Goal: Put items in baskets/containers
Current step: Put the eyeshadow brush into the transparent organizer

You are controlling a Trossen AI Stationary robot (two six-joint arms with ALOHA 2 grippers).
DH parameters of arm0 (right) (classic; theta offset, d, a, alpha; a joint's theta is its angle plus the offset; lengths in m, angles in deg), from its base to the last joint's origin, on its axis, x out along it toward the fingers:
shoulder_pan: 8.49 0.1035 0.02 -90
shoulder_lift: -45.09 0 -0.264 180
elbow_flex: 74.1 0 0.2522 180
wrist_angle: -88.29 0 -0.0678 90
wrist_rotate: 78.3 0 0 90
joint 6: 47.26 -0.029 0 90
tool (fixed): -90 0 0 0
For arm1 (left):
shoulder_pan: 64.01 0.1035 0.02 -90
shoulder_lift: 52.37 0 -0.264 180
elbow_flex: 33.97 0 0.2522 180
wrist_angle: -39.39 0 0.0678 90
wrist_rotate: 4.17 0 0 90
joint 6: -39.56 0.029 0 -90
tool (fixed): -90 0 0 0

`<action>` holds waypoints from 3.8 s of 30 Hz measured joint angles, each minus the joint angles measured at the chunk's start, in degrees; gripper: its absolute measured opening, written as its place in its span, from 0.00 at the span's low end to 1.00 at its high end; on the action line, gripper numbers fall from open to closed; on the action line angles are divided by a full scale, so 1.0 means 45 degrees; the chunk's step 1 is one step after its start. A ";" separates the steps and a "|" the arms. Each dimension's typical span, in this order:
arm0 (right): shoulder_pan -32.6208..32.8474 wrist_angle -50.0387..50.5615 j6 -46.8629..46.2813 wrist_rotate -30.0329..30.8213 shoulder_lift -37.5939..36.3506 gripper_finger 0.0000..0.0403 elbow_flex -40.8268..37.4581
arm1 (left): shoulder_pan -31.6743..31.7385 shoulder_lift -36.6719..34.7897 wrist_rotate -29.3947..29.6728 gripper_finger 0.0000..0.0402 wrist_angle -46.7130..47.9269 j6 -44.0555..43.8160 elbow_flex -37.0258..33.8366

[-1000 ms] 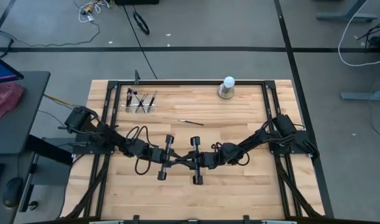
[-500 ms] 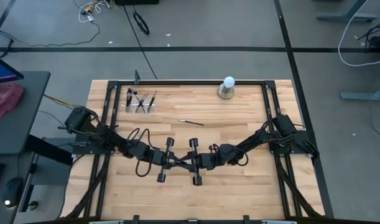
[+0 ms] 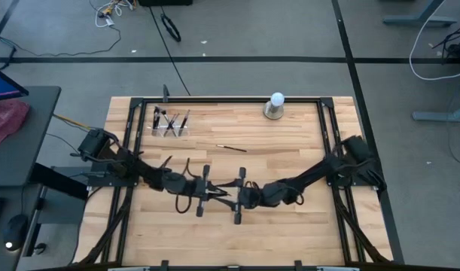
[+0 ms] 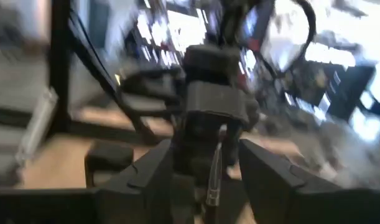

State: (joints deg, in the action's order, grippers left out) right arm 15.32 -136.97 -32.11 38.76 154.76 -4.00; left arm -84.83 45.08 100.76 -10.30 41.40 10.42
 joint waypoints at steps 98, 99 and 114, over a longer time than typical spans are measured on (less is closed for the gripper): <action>-0.1102 0.8178 -0.5635 -0.0885 -0.1566 0.36 0.0015 | 0.4703 -0.8931 0.3894 0.06 1.5570 -0.2427 -0.0034; -0.1102 0.8114 -0.5618 -0.0885 -0.1545 0.36 0.0015 | 0.5281 -0.9346 0.3786 0.06 1.5817 -0.2283 -0.0034; -0.1112 0.7583 -0.5419 -0.0885 -0.1458 0.32 0.0010 | 1.2708 -0.8952 -0.1019 0.08 1.5778 -0.0580 -0.0029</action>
State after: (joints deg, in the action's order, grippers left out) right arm 10.32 -102.85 -56.50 34.77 148.20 -3.96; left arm -27.65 4.80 96.18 60.70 38.79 10.29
